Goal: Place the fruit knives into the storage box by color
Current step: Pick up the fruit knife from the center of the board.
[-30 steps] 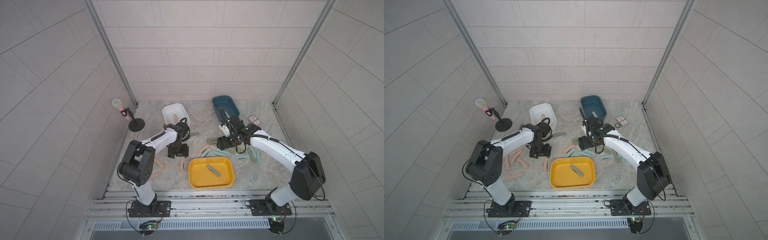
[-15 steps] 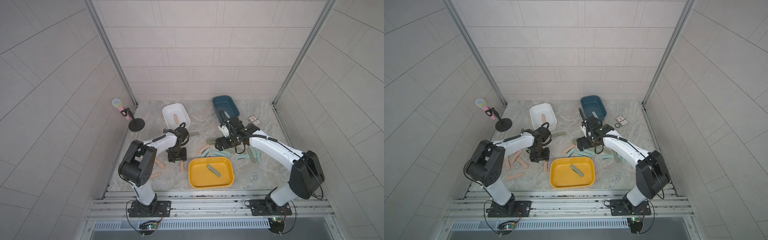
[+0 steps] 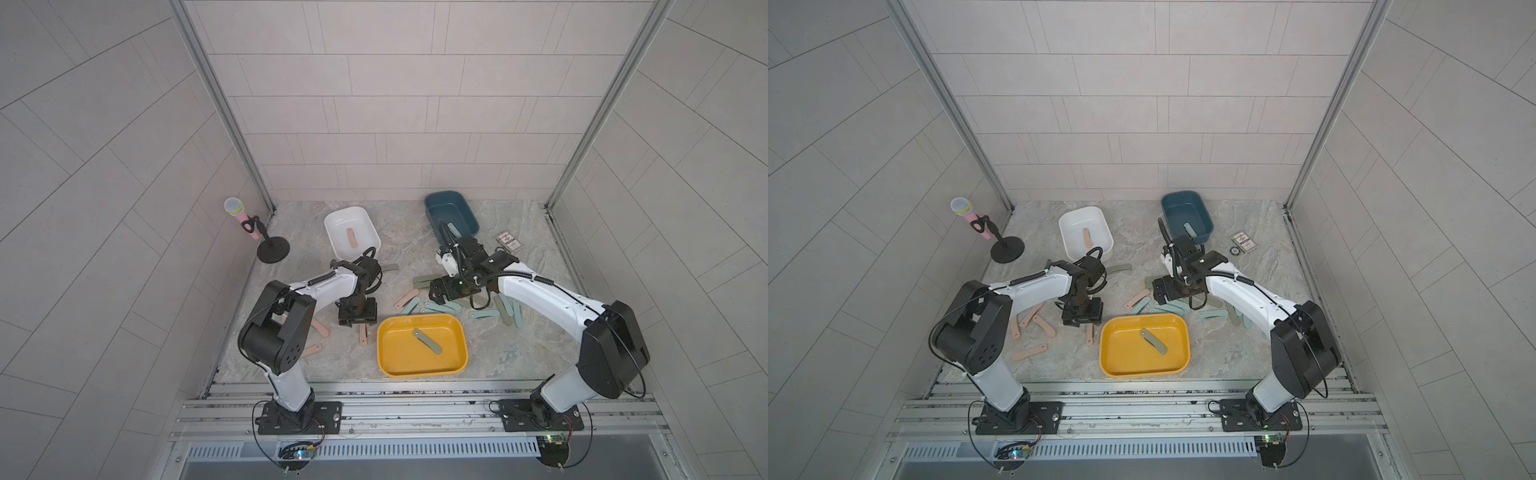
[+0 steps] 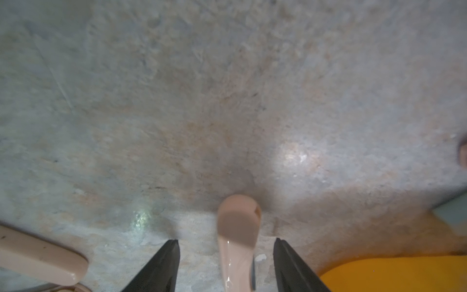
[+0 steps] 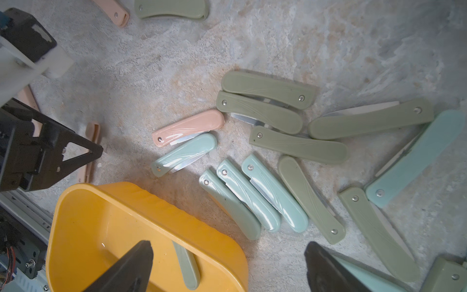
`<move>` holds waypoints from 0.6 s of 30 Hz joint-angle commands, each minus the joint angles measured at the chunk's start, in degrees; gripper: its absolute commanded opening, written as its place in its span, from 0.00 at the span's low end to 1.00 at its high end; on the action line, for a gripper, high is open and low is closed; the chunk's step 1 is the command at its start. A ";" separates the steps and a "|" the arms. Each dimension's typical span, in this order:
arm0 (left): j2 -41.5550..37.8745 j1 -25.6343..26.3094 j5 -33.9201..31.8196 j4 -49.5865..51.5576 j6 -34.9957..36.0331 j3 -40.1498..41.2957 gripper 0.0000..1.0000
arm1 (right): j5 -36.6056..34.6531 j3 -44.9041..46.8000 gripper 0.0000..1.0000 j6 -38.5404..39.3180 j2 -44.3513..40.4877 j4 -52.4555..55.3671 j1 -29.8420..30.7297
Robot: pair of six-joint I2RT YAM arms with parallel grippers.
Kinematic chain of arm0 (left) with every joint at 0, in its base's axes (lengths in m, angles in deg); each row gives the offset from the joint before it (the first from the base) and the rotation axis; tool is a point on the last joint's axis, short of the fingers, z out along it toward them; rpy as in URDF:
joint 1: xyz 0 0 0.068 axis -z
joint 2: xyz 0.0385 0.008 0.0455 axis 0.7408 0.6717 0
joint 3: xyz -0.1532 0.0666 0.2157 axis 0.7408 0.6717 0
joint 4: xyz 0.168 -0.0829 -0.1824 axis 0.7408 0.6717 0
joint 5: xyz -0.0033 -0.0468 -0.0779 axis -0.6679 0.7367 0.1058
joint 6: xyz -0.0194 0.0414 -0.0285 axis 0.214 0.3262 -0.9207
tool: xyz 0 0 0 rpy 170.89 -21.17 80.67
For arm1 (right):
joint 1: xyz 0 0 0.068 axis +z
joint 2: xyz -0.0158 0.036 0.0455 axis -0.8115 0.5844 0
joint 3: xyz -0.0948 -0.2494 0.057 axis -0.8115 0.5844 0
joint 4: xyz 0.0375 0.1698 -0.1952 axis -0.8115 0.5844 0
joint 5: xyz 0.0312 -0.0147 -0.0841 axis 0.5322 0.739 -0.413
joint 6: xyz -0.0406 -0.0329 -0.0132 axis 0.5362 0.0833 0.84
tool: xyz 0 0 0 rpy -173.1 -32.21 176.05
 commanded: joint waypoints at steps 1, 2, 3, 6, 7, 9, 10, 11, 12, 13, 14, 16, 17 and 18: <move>-2.05 0.28 -1.62 2.28 -0.36 -0.66 0.62 | 0.19 0.35 0.97 -0.20 -1.93 0.42 -0.24; -1.92 0.38 -1.77 2.31 -0.38 -0.50 0.60 | 0.13 0.27 0.97 -0.20 -1.98 0.51 -0.24; -1.67 0.37 -1.74 2.26 -0.44 -0.34 0.59 | 0.18 0.35 0.97 -0.16 -2.02 0.52 -0.24; -0.84 0.55 -1.30 1.53 -0.64 0.50 0.57 | 0.10 0.45 0.97 -0.11 -2.29 0.71 -0.24; -0.54 0.56 -1.21 1.32 -0.65 0.69 0.56 | 0.01 0.51 0.97 -0.13 -2.40 0.62 -0.24; 0.02 0.64 -0.98 0.83 -0.67 1.01 0.54 | -0.08 0.68 0.97 -0.15 -2.38 0.70 -0.24; 0.40 0.70 -0.88 0.73 -0.54 1.13 0.52 | -0.14 0.73 0.98 -0.15 -2.38 0.65 -0.20; 0.78 0.68 -0.77 0.57 -0.54 1.35 0.49 | -0.18 0.84 0.97 -0.12 -2.38 0.65 -0.24; 1.01 0.71 -0.67 0.23 -0.48 1.60 0.47 | -0.24 0.85 0.98 -0.13 -2.33 0.67 -0.24; 1.20 0.67 -0.52 0.12 -0.52 1.92 0.44 | -0.29 0.84 0.98 -0.17 -2.22 0.67 -0.24; 1.39 0.67 -0.27 0.03 -0.45 2.15 0.41 | -0.34 0.79 0.98 -0.12 -2.20 0.71 -0.23; 1.46 0.62 -0.37 0.10 -0.34 2.35 0.34 | -0.52 0.72 0.98 -0.14 -2.12 0.70 -0.24; 1.41 0.59 -0.45 0.11 -0.34 2.35 0.31 | -0.60 0.59 0.98 -0.05 -2.04 0.83 -0.24; 1.22 0.63 -0.60 0.41 -0.25 2.24 0.27 | -0.71 0.38 0.98 0.00 -1.95 0.94 -0.24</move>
